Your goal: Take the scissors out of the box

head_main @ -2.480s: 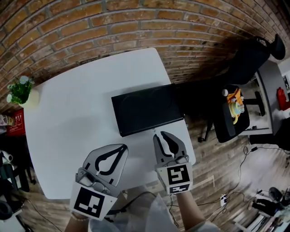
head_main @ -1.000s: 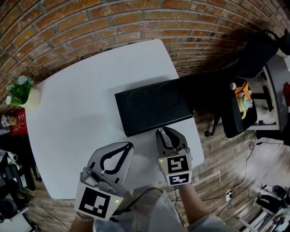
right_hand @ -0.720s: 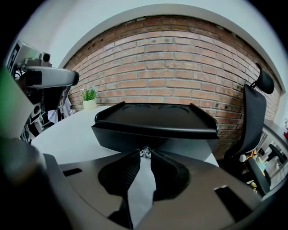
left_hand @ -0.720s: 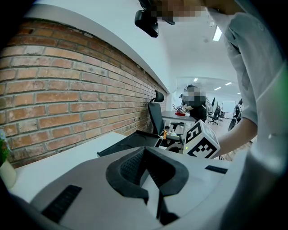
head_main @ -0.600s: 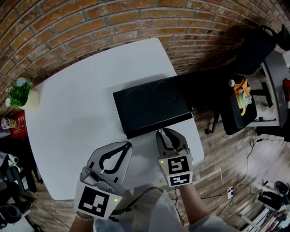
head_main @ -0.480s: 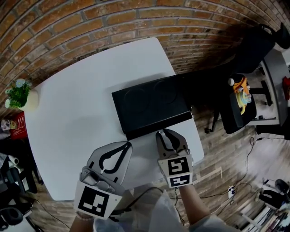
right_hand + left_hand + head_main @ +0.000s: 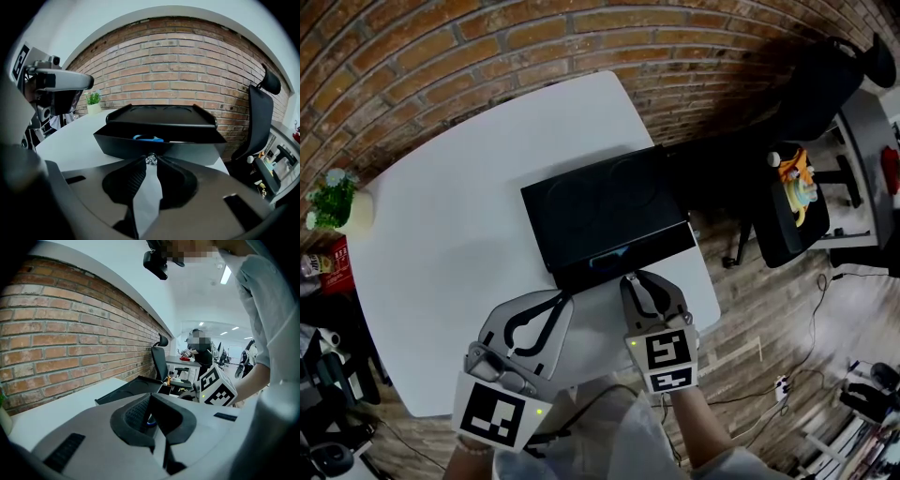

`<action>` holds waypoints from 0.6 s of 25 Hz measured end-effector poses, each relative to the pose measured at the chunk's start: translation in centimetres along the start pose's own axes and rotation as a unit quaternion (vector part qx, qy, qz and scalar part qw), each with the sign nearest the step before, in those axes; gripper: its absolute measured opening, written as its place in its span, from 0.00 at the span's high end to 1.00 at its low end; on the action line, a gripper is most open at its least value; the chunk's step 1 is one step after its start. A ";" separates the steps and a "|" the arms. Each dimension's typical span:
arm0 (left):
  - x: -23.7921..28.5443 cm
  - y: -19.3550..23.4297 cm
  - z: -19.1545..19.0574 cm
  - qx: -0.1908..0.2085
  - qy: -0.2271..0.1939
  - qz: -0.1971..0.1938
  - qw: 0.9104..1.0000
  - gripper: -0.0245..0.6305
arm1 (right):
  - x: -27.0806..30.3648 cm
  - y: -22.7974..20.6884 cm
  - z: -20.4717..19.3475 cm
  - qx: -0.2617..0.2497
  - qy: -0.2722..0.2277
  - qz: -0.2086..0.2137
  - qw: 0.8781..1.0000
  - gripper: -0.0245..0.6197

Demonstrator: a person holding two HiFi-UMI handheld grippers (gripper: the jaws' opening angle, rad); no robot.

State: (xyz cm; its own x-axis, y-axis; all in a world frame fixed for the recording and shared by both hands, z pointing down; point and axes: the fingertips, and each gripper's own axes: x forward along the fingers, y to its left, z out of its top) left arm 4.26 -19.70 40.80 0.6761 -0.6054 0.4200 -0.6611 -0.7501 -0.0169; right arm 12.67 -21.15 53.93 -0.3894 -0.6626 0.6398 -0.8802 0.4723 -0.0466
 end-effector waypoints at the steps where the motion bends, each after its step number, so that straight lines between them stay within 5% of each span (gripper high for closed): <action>1: 0.1 -0.1 0.0 0.000 0.000 -0.002 1.000 0.94 | -0.1 0.0 -0.1 0.002 0.000 0.000 1.000 0.82; 15: 1.2 -1.2 0.1 0.017 0.004 -0.022 1.000 0.94 | -1.9 0.1 -1.7 0.016 0.007 -0.008 1.000 0.82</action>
State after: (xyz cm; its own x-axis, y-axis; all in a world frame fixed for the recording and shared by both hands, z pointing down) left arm 5.88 -19.60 41.26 0.7017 -0.5688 0.4291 -0.6187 -0.7851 -0.0290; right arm 13.81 -18.90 54.04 -0.3714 -0.6616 0.6514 -0.8947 0.4425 -0.0608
